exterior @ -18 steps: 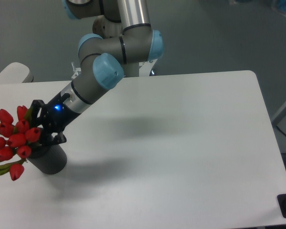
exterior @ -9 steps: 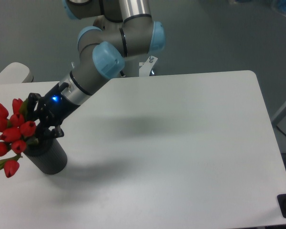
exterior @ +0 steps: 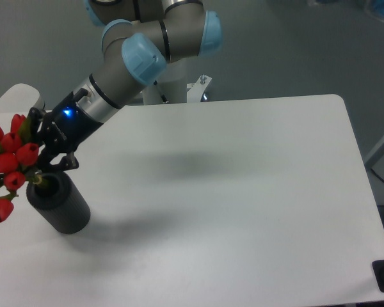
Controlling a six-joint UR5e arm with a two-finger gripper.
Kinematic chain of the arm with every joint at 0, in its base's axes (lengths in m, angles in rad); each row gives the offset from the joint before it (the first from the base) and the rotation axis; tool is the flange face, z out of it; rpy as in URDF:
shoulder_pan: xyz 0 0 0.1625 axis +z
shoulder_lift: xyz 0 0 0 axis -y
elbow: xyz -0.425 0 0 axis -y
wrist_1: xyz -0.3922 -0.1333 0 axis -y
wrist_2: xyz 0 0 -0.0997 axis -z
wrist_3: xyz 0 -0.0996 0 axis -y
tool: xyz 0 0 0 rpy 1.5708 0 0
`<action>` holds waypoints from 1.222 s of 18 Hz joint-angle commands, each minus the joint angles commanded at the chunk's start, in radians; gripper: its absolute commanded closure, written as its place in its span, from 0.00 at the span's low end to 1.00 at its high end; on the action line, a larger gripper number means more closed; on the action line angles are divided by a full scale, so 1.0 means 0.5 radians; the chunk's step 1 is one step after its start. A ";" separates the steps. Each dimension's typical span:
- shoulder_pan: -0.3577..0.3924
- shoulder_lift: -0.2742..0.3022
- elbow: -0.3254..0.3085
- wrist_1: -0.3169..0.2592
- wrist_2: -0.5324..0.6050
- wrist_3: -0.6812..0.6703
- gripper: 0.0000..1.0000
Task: Pick up the flowers from the vase
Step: 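Lift the gripped tulips up out of the grey vase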
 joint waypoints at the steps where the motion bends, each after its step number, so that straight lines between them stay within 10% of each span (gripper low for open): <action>1: 0.000 0.003 0.021 -0.003 -0.015 -0.012 0.67; 22: 0.141 0.080 0.288 -0.003 -0.245 -0.417 0.74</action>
